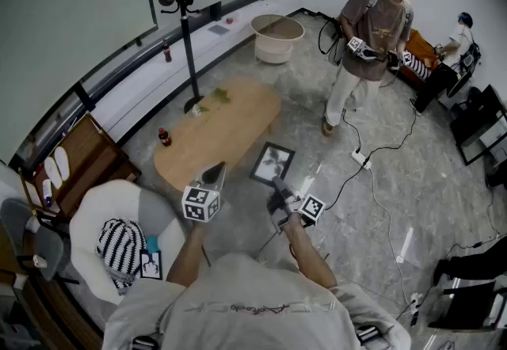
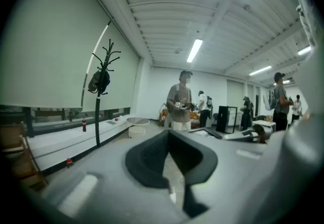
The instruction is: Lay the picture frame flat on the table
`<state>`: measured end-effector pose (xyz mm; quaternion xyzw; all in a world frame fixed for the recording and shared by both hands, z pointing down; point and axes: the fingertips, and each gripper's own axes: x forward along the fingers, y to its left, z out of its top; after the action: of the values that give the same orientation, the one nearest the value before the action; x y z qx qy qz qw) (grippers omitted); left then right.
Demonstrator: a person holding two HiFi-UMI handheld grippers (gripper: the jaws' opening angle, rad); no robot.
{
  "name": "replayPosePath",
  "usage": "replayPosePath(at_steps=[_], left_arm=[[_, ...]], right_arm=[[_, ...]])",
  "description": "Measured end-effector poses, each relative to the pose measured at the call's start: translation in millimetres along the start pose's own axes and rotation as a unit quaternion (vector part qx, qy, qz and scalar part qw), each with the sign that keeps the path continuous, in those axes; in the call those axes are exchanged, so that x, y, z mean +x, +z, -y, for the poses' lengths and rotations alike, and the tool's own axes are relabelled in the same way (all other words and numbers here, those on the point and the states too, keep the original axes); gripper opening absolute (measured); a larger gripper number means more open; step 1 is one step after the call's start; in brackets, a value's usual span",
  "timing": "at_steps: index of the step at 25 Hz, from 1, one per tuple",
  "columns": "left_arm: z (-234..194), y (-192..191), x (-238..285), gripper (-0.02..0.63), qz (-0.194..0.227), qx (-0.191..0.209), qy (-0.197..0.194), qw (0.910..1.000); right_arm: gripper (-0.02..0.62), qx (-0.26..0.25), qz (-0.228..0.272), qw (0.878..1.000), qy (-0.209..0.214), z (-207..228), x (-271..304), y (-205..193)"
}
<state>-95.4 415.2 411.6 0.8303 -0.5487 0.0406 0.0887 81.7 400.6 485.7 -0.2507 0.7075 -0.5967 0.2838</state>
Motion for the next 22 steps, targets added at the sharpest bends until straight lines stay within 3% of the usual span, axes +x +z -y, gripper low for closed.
replayPosePath(at_steps=[22], left_arm=[[14,-1,27,0.0,-0.002,0.003,0.001,1.0]], right_arm=[[0.074,0.006,-0.01,1.0,0.011,4,4,20]])
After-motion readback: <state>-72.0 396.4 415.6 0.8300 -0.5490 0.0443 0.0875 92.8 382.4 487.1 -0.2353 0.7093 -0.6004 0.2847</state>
